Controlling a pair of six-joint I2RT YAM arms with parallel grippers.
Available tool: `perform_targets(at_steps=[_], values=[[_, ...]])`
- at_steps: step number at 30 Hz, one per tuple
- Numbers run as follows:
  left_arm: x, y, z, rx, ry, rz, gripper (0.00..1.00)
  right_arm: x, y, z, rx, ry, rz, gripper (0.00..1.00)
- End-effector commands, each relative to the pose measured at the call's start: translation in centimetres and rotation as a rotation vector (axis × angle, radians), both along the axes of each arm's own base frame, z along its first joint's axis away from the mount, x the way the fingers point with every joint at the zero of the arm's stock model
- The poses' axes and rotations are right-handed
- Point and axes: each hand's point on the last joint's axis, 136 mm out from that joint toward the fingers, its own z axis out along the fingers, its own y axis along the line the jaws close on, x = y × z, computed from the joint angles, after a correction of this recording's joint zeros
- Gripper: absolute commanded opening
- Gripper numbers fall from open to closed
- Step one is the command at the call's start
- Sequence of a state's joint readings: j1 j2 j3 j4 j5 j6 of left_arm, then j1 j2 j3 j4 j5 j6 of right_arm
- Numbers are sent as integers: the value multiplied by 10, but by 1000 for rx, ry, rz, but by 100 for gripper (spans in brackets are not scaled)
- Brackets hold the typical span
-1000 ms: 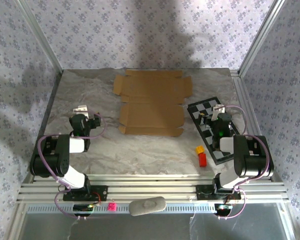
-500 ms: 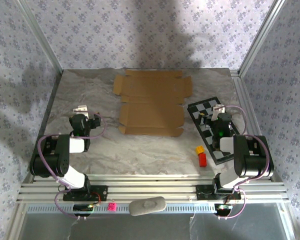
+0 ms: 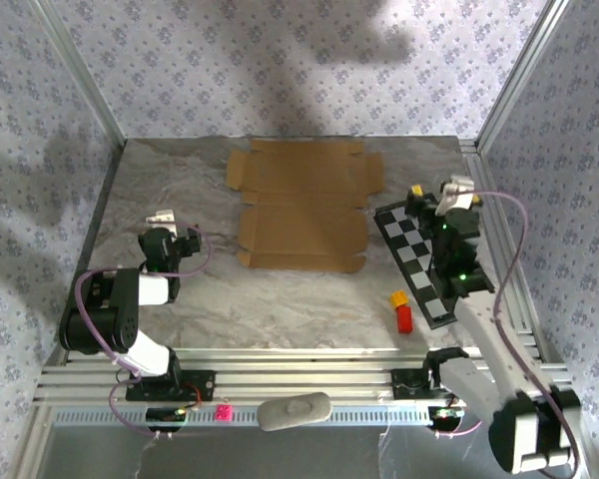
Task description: Fold the paper box
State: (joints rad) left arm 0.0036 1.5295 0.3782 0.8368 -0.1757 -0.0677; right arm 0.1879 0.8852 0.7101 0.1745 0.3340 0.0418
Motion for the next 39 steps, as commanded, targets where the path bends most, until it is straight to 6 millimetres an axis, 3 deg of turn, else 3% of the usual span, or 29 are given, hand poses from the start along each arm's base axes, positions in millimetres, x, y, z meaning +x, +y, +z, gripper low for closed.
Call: perform_targets(at_steps=[1,3,5,6,8,10,12,14,16,19,22,25,27,30,34,39], values=[[6,0,8,12,-22,-1,100,-26,2,77,1,-11,-63,100],[6,-1,7,12,-20,-3,100,-40,-17,90,238,59,-185,100],[6,-1,9,14,-31,-4,100,-66,-48,58,478,183,-415,100],[7,-4,20,29,-53,-12,100,-61,-49,42,577,239,-388,100],[6,-4,41,59,51,38,100,-29,-31,41,708,264,-143,100],[2,9,67,-115,125,207,100,-21,-26,26,713,342,-163,100],[-1,5,79,-401,170,328,100,-8,-16,19,602,431,-153,100],[-25,4,62,-845,281,548,100,12,-10,2,568,513,-149,100],[2,-19,75,-1118,172,369,100,33,-5,-20,555,600,-128,100],[0,-40,91,-1036,232,326,100,68,-2,-51,564,698,-115,93],[-2,-95,102,-1022,337,173,100,109,3,-85,587,770,-69,85],[-22,-161,99,-1022,437,30,100,153,20,-122,643,852,40,79],[-38,-194,94,-1021,492,-33,100,174,31,-149,647,940,103,73],[-60,-226,87,-1039,565,-98,98,197,39,-186,652,1034,127,67],[-85,-243,90,-987,619,-170,97,222,46,-210,678,1047,121,65],[-100,-232,104,-980,578,-180,97,240,62,-235,724,1063,113,61]])
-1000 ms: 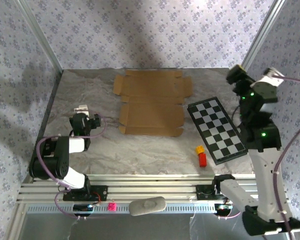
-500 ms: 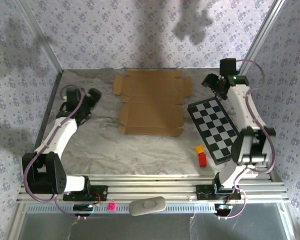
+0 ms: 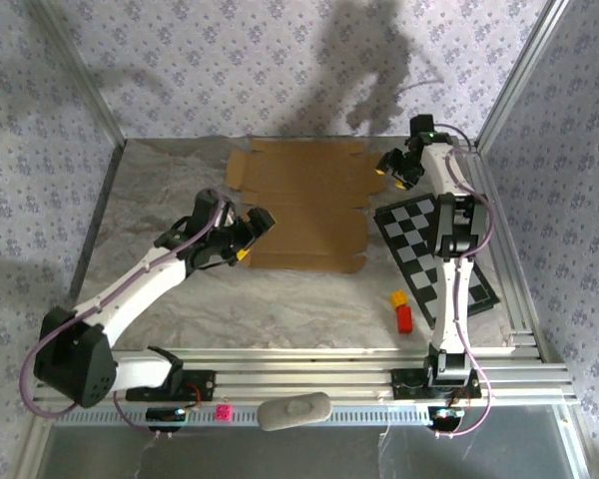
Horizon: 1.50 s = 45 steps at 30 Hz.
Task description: Fold the paper box
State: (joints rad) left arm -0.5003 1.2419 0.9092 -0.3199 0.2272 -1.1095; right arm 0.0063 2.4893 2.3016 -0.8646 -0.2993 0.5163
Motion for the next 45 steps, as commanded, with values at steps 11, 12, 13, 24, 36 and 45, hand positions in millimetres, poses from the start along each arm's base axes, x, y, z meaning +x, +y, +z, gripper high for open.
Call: perform_targets(at_steps=[11,12,13,24,36,45], values=[[-19,22,16,-24,-12,36,97,15,70,30,76,-84,91,0],[-19,24,16,-32,-4,47,97,16,80,50,69,-137,118,0],[-16,26,16,-44,2,61,97,14,89,70,45,-187,145,0],[68,68,83,-91,75,390,91,-47,173,223,-145,-688,532,0],[108,40,104,-173,185,342,89,-53,84,120,-116,-299,303,53],[63,47,117,-78,5,146,93,-20,61,13,-48,-60,181,60]])
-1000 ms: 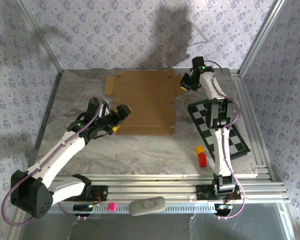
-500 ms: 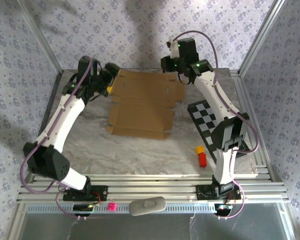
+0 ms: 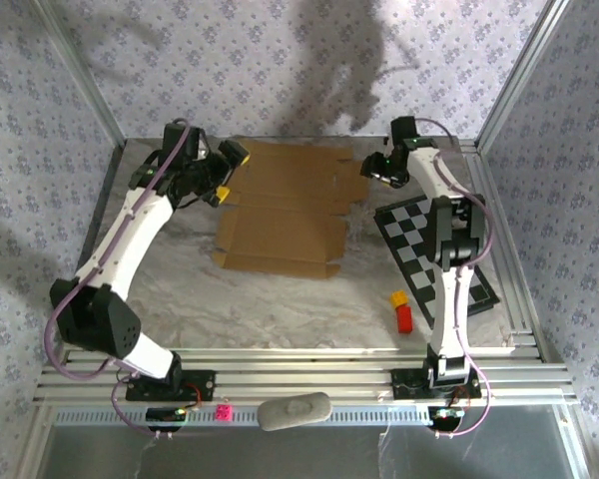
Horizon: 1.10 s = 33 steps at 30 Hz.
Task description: Fold the paper box
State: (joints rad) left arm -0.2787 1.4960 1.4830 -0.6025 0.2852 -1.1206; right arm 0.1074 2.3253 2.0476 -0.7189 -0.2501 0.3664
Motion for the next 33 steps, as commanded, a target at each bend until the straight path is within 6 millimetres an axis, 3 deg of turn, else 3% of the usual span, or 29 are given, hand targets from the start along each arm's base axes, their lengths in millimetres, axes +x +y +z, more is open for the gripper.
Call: perform_targets(at_steps=[1,7,14,16,17,18,20,23,27,33], values=[[-38,1,22,-31,-23,-57,94,8,11,-9,64,63,-38,59],[-51,-1,43,-65,-166,-118,93,40,25,-30,193,71,-40,48],[-53,0,37,-91,-150,-116,93,56,61,-37,306,37,2,41],[-51,4,34,-100,-127,-91,93,57,63,-37,287,30,5,29],[-50,7,33,-98,-110,-73,92,59,64,-30,268,8,18,11],[-49,11,32,-89,-91,-51,91,60,64,-21,238,-23,34,0],[-47,20,31,-67,-44,3,90,59,73,19,142,-139,125,0],[-43,33,31,-62,14,97,89,50,98,94,-7,-372,271,0],[-29,46,40,-110,46,240,90,21,129,186,-149,-652,406,0],[-3,53,57,-161,113,373,91,-34,165,271,-201,-964,564,0]])
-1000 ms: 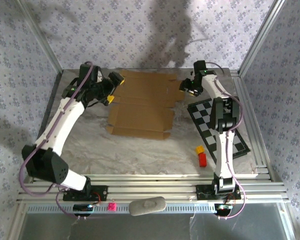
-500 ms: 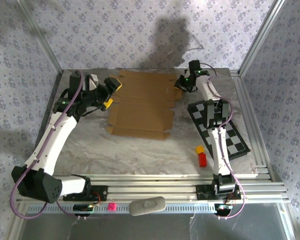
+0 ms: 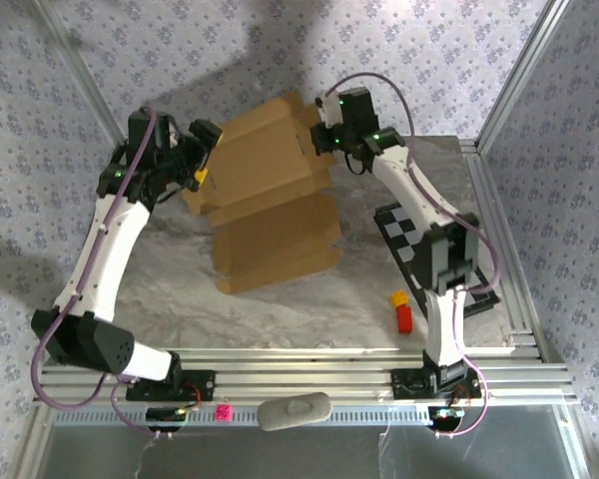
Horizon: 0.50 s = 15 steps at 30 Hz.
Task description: Fold the paper box
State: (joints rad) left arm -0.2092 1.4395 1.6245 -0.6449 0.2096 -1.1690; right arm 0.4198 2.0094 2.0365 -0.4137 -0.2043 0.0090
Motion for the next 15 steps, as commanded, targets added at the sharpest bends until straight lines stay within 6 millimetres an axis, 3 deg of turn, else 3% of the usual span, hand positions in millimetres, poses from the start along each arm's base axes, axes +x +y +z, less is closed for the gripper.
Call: perform_targets(at_steps=[1,5,9,12,15], values=[[-5,12,-13,-186,255,223,91,-10,1,53,-77,-278,51,0],[13,17,13,-259,270,323,93,-32,14,77,-114,-367,64,0],[25,29,34,-338,270,414,95,-44,21,81,-131,-429,80,0],[36,42,42,-401,277,473,95,-52,26,81,-146,-456,86,0],[40,45,32,-446,357,513,92,-56,30,80,-146,-466,91,0]])
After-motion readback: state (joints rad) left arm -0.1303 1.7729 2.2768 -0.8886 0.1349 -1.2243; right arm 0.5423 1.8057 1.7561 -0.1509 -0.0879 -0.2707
